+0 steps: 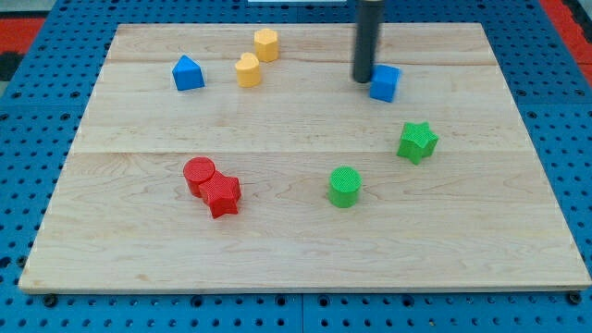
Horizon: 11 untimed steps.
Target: Keep your hand to the left of the blue triangle
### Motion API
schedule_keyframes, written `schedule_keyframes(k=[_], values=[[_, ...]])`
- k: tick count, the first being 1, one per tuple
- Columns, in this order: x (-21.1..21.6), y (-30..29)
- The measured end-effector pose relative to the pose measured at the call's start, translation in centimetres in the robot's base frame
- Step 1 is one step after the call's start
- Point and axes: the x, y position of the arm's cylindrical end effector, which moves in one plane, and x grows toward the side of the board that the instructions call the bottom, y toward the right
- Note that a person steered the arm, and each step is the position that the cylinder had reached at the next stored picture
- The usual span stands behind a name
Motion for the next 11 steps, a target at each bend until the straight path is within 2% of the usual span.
schedule_keyframes(k=[1,2,3,4,5,6,7,8,9,10,11], values=[[2.6,3.1],[3.2,4.1],[0.4,1.9],[0.7,-7.7],[6.9,-19.6],[12.0,-28.8],[10.3,-38.7],[5.4,-39.5],[4.0,-39.6],[5.0,-37.1],[3.3,-39.2]])
